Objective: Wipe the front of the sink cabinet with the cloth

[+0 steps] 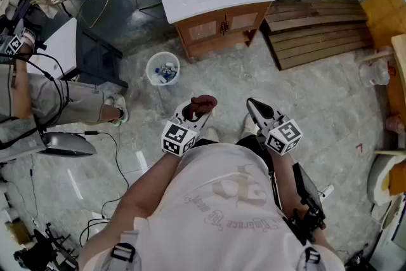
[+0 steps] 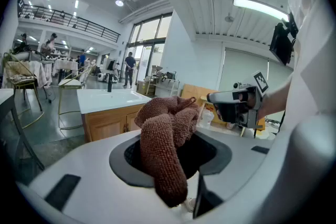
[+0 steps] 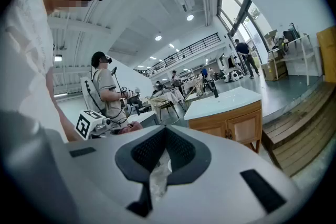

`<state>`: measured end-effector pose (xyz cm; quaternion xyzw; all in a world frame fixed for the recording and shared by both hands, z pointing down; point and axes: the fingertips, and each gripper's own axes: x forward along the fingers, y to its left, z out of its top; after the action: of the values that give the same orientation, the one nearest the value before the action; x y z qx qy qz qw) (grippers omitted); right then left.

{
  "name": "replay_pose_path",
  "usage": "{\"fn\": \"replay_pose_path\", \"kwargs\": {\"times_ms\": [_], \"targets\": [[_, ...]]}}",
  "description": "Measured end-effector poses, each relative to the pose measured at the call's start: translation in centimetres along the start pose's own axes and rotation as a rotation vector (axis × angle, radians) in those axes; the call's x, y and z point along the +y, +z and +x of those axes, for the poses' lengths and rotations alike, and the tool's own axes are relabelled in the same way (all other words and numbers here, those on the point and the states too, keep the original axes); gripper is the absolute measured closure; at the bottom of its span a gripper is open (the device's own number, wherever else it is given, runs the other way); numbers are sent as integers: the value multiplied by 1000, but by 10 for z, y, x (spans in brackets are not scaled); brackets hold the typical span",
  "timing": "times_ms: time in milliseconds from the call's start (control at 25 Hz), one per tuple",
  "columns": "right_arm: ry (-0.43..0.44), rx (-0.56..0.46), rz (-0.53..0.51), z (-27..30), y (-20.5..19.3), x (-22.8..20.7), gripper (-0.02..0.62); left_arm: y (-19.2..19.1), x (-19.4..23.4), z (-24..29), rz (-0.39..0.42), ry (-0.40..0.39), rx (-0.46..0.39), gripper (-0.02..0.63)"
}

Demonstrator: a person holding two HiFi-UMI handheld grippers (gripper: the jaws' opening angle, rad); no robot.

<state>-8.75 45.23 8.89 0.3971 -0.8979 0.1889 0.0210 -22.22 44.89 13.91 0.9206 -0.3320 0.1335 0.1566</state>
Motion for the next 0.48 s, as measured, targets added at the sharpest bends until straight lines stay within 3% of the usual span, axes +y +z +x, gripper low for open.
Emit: {"fn": "replay_pose_path", "kwargs": {"times_ms": [480], "targets": [[-8,-8,-4,5,-1,5,583,-5,5,-4,-12,5,-8,428]]}}
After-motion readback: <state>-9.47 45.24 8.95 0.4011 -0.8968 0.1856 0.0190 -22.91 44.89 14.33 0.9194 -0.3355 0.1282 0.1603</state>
